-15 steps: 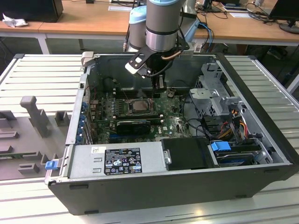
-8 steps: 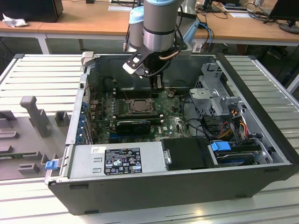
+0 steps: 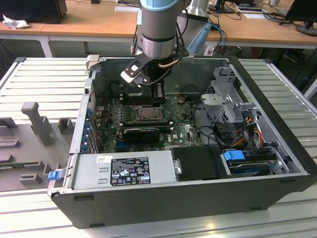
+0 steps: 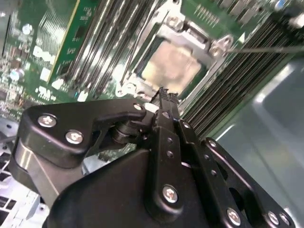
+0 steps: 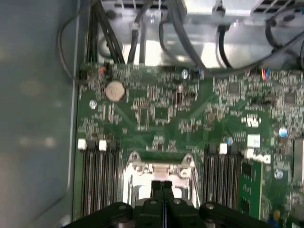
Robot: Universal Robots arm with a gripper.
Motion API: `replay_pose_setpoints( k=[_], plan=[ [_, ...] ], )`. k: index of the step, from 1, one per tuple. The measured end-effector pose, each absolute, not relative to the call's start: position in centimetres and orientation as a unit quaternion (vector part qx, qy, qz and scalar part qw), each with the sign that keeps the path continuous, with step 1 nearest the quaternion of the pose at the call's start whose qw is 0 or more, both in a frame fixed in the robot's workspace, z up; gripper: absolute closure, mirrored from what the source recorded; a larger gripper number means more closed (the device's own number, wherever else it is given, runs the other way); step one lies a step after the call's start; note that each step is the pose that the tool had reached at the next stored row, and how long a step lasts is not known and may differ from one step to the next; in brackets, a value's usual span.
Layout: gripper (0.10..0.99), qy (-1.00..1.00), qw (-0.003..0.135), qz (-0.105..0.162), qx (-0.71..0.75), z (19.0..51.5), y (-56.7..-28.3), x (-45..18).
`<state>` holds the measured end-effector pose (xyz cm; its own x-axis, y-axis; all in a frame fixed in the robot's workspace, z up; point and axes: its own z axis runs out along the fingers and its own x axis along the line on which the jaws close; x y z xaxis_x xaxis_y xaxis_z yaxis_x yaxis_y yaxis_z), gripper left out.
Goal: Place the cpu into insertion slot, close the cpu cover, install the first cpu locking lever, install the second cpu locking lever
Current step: 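Close the cpu cover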
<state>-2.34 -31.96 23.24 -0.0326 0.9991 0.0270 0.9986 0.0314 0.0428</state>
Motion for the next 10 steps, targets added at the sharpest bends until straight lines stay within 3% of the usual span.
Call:
replay_pose_setpoints(
  k=[10],
  plan=[
    [0.98,0.72,0.003,0.023,0.694,22.5,-32.0,-3.7]
  ],
)
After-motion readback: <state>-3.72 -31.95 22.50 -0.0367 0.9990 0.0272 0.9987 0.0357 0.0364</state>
